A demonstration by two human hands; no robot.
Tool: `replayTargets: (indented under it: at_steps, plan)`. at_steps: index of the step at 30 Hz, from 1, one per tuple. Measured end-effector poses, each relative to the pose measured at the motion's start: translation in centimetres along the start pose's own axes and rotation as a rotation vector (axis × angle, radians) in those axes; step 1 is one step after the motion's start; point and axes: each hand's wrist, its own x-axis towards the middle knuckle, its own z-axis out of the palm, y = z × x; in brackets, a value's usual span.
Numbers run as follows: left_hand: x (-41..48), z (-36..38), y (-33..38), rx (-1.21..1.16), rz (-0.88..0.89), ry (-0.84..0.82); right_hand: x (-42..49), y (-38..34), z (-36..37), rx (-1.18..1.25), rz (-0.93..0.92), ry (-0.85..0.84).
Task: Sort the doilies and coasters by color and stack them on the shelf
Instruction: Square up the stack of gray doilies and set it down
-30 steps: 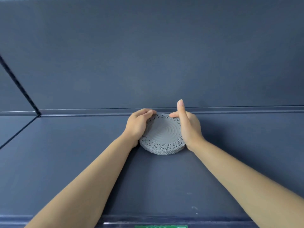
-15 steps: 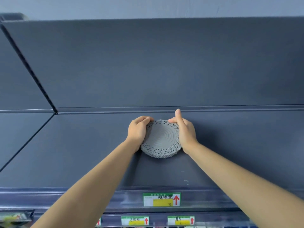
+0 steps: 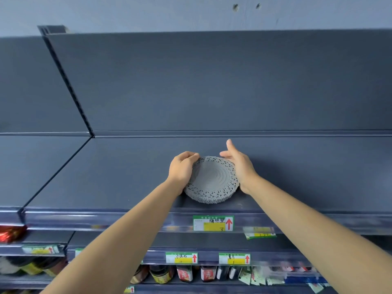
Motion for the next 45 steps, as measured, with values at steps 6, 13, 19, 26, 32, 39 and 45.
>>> replayTargets:
  at_steps: [6, 13, 19, 26, 32, 39, 45]
  plan:
    - [0.3, -0.4, 0.0, 0.124, 0.091, -0.116, 1.5, -0.1, -1.4, -0.079, -0.022, -0.154]
    - [0.1, -0.2, 0.0, 0.129, 0.108, -0.125, 0.9, 1.0, -1.3, -0.297, -0.194, -0.124]
    - [0.1, 0.0, -0.2, 0.086, 0.161, -0.056, 0.5, 1.3, -0.9, -0.360, -0.301, -0.114]
    - [0.8, 0.1, -0.7, 0.047, 0.182, -0.026, 0.7, 1.3, -0.7, -0.369, -0.317, -0.046]
    - [0.3, 0.2, -0.4, 0.033, 0.221, -0.046, 0.4, 1.3, -0.8, -0.367, -0.309, -0.047]
    - [-0.1, 0.0, -0.4, 0.065, 0.193, -0.173, 0.9, 1.9, -1.3, -0.348, -0.293, -0.177]
    - [-0.2, -0.3, 0.0, 0.254, 0.108, -0.141, 1.5, 2.2, -1.3, -0.408, -0.300, -0.184]
